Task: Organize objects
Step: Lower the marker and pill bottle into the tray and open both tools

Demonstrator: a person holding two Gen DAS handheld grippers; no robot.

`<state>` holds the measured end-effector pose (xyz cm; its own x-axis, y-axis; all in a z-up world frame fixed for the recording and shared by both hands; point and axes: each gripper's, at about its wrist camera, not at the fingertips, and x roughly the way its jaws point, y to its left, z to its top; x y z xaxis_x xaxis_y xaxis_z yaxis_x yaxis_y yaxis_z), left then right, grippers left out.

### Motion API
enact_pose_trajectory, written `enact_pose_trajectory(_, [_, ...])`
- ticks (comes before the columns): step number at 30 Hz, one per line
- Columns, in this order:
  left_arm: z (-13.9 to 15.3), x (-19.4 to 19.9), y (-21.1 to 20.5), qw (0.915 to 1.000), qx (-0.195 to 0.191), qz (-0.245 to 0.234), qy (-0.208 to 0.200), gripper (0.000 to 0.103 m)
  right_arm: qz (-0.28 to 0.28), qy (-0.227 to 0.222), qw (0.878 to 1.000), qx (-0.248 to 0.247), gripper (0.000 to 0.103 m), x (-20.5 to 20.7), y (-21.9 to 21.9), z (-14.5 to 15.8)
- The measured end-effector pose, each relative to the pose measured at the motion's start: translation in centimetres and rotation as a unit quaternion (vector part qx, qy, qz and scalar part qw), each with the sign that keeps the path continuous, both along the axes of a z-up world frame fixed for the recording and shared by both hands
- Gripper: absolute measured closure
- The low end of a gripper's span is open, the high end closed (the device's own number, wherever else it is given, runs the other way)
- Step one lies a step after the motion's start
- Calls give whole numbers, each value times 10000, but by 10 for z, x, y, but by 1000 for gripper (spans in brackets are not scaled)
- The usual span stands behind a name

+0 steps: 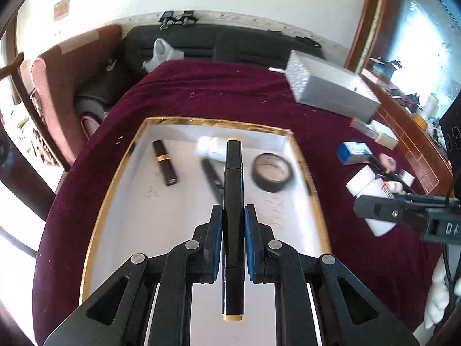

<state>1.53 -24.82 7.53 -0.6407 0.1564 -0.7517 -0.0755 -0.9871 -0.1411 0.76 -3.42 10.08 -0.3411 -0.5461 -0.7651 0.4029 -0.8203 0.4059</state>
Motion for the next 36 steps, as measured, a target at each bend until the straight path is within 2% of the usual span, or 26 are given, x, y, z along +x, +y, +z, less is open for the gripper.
enact_pose_trajectory(5, [-27,-26,-30,9991,-19,212,-374,91,160,-263,9994,166,69,-22,-54,-24])
enact_pose_trajectory(7, [-35,-35,-38,9976,219,232,-616,91,168,-345,9990,241,69,-27,-67,-33])
enact_pose_trajectory(10, [-40,-42,-38,9975,-6,281,-655,91,167,-460,9982,350,69,-38,-84,-46])
enact_pose_trajectory(11, [-42,-44,-39,9970,40,277,-719,92,164,-490,9978,405,69,-42,-89,-50])
enact_pose_trajectory(20, [-53,-55,-47,9941,377,264,-978,92,48,-452,9957,808,69,-61,-103,-61])
enact_pose_trajectory(28, [-51,-53,-50,9926,631,365,-969,90,29,-339,9950,940,68,-65,-105,-61])
enact_pose_trajectory(31, [-46,-48,-51,9932,629,451,-871,82,-10,-306,9958,862,67,-60,-100,-58])
enact_pose_trajectory(32, [-44,-46,-51,9932,651,476,-842,73,-31,-317,9964,790,64,-59,-98,-58])
enact_pose_trajectory(35, [-34,-40,-50,9937,614,618,-706,67,-66,-288,9972,683,59,-55,-94,-55])
enact_pose_trajectory(36, [-30,-37,-50,9938,635,623,-667,62,-91,-267,9975,645,59,-53,-91,-54])
